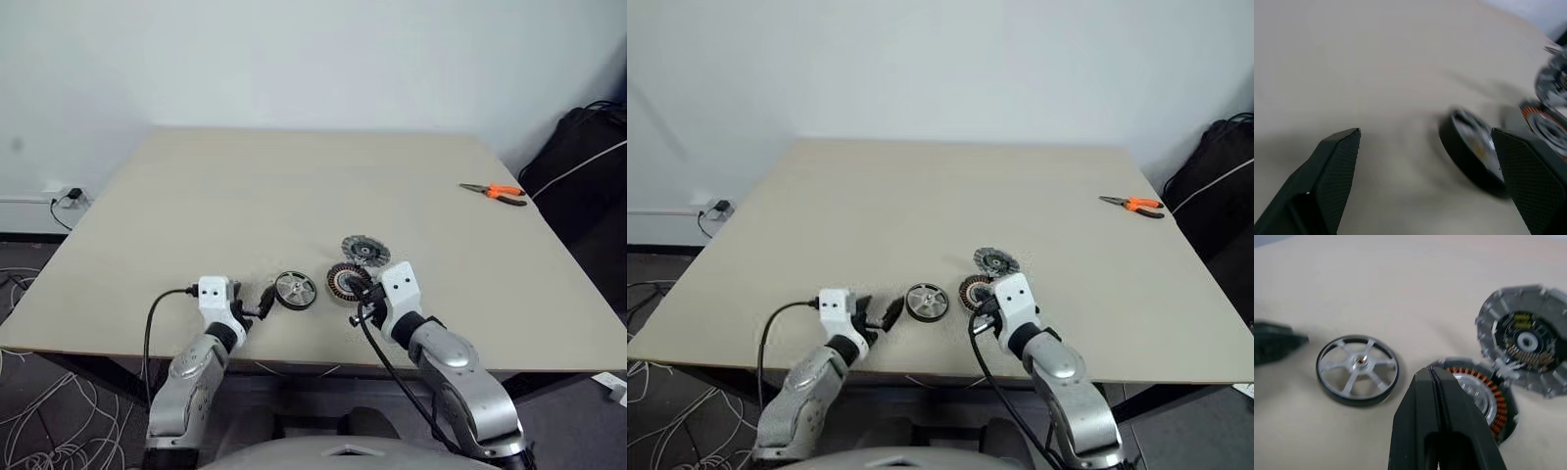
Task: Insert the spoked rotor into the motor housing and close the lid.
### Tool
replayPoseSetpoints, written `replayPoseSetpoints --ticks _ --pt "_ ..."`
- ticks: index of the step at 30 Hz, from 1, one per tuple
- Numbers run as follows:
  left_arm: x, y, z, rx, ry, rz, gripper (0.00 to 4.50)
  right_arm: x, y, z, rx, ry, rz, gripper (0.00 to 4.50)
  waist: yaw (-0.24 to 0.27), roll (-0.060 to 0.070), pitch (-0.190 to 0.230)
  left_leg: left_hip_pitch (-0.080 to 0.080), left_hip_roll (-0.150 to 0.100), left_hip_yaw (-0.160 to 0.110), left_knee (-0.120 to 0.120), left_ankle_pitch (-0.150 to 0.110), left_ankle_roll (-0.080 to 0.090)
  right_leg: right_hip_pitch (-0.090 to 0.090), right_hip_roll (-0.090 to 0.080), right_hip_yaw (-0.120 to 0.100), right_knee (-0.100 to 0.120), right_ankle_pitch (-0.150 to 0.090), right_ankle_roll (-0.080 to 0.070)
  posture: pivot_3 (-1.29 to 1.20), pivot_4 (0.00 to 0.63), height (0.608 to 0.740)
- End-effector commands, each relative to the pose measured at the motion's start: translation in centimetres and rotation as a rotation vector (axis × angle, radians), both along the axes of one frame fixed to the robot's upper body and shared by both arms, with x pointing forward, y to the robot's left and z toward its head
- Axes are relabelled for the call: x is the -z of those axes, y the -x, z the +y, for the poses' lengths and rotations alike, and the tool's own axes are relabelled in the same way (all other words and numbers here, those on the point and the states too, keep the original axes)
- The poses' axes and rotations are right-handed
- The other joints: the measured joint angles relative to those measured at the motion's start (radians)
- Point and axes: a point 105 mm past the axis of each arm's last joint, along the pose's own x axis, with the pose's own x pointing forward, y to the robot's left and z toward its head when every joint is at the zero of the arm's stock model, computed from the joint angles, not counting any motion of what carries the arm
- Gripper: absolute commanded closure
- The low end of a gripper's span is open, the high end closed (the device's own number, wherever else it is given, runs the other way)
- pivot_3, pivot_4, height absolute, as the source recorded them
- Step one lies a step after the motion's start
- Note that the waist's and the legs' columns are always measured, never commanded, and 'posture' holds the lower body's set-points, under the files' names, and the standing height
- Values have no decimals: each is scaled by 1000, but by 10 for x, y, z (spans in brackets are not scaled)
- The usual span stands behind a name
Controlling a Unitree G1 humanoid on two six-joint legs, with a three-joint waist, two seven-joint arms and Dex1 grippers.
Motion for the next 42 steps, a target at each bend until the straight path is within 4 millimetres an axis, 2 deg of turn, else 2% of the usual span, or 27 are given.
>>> replayPoseSetpoints --ticks 1,8,13,25,28,37,42 --pt "-5 1 -8 -5 137 23 0 -13 1 -4 20 -11 -48 4473 0 -3 2 0 0 0 0 0 0 0 0 0 0 0 0 0 0 740" --pt "-10 1 -23 43 320 63 0 -12 2 -5 40 -6 -45 4473 -1 -5 3 0 0 0 1 0 0 0 1 -1 1 0 1 0 0 740" --pt "-5 -5 -27 35 343 105 0 -13 1 -8 60 0 -52 4473 1 -5 3 0 0 0 2 0 0 1 2 -1 1 0 1 0 0 740" --pt "2 -7 -57 100 422 208 0 -13 0 -9 73 1 -53 4473 6 -4 3 0 0 0 4 0 0 2 2 -1 1 1 1 0 0 740" --pt "5 -6 -61 112 430 234 611 -13 0 -8 73 0 -53 4500 8 -4 3 0 0 0 5 0 0 2 2 -1 1 1 1 0 0 740" --pt "11 -2 -66 119 437 286 3570 -12 0 -8 78 2 -50 4500 8 -5 3 0 0 -1 5 0 0 2 2 0 1 1 1 0 0 740" --pt "13 -5 -61 66 450 294 3570 -12 0 -9 81 6 -47 4500 8 -5 3 0 0 -1 5 0 0 2 1 0 1 1 1 0 0 740"
